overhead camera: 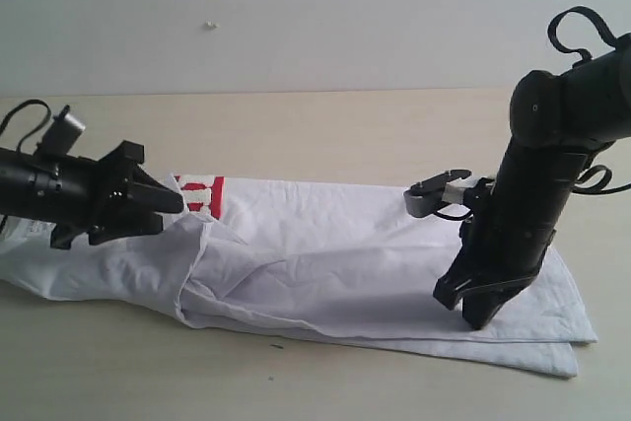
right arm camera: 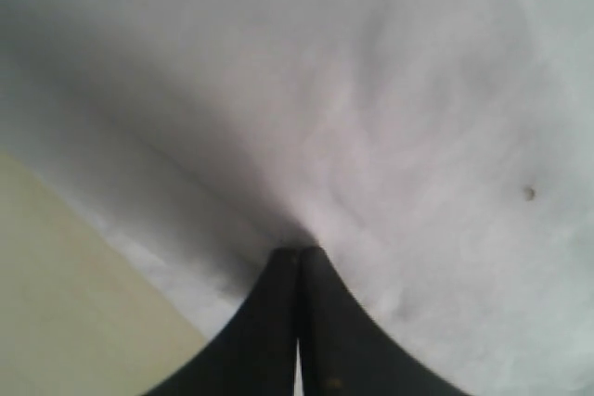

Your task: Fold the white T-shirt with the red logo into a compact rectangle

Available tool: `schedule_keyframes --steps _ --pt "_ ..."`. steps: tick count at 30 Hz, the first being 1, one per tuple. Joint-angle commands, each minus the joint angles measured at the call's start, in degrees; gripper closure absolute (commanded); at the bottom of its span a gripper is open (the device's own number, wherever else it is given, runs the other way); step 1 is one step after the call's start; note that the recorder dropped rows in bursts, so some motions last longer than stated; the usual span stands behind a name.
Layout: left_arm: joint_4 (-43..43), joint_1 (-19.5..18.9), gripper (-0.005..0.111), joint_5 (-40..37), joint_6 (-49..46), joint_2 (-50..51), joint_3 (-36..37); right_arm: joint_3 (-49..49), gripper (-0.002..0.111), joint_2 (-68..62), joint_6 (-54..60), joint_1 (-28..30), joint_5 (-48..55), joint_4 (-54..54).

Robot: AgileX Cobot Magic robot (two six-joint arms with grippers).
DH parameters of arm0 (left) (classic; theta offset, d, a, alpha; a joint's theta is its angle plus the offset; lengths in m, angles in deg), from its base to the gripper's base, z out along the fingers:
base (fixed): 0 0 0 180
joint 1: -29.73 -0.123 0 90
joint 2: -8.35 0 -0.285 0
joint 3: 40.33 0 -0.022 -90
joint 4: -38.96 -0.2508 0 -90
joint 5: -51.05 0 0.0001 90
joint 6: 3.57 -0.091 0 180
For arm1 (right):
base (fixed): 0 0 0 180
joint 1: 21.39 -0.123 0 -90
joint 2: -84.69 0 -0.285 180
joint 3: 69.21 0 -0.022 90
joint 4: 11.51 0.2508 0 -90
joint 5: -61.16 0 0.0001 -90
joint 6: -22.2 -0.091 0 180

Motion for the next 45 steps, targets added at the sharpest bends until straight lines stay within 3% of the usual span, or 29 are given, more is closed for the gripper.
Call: schedule_keyframes --steps 1,7,13,22,35,41,45 --pt "-0.9 -3.7 0.061 -0.6 -0.3 -5.8 -0.6 0.2 0.108 3.8 0.8 0.0 -1.4 0.6" --pt "-8.3 -13.8 0.057 6.5 0.0 -10.4 -0.6 0.2 0.108 6.6 0.8 0.0 -1.2 3.8" --pt "-13.0 -19.9 0.020 7.7 3.1 -9.2 -0.6 0.2 0.108 7.1 0.9 0.0 -1.2 4.0" --pt "-20.8 -20.5 0.019 9.1 5.0 -4.1 -0.6 0.2 0.108 7.9 2.7 0.0 -0.5 7.2" --pt "-20.6 -20.5 0.019 10.1 3.7 1.8 -0.6 0.2 0.108 9.3 3.7 0.0 0.1 8.1" --pt "-14.1 -20.5 0.019 -0.2 -8.1 4.6 -0.6 0.2 0.108 9.3 3.8 0.0 0.1 8.1" --pt "-13.8 -20.3 0.019 -4.6 -9.6 6.3 -0.6 0.2 0.108 9.3 3.9 0.0 0.1 8.3"
